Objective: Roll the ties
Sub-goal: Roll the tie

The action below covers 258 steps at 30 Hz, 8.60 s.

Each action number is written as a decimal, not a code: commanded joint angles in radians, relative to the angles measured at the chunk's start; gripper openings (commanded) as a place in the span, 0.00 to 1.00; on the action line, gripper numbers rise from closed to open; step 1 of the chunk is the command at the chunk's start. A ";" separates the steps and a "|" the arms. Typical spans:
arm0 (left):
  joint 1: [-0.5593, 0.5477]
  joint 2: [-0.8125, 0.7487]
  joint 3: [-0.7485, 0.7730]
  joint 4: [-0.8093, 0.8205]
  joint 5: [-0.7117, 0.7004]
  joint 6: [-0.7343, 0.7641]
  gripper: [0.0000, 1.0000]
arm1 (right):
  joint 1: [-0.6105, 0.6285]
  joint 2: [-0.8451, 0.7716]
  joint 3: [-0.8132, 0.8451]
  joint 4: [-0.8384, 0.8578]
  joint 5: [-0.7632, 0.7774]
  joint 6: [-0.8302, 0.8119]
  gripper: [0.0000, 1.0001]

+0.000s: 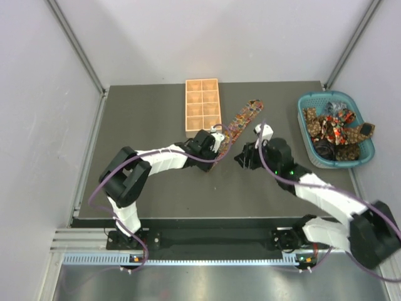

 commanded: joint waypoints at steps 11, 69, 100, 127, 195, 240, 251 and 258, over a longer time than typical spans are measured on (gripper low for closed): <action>-0.018 0.142 0.074 -0.279 0.153 -0.036 0.14 | 0.654 -0.304 -0.115 -0.034 0.669 -0.187 0.52; -0.084 0.306 0.301 -0.850 0.134 -0.082 0.20 | 0.785 1.143 0.976 -0.751 1.219 -0.344 0.51; -0.063 0.248 0.643 -0.898 0.041 -0.017 0.65 | 0.746 1.128 0.952 -0.707 1.157 -0.350 0.15; 0.572 -0.550 -0.183 -0.021 0.370 -0.456 0.99 | 0.647 0.790 0.791 -0.532 0.668 -0.374 0.14; 0.091 -0.143 -0.178 0.362 0.064 0.021 0.95 | 0.054 0.997 0.975 -0.646 -0.329 -0.350 0.12; 0.005 0.024 -0.018 0.072 -0.097 -0.023 0.81 | 0.065 0.910 0.826 -0.478 -0.292 -0.319 0.16; 0.058 0.085 0.036 0.032 0.052 -0.046 0.70 | 0.064 0.895 0.777 -0.432 -0.325 -0.331 0.13; 0.061 0.102 0.025 -0.019 0.013 -0.071 0.52 | 0.061 0.876 0.741 -0.394 -0.331 -0.325 0.12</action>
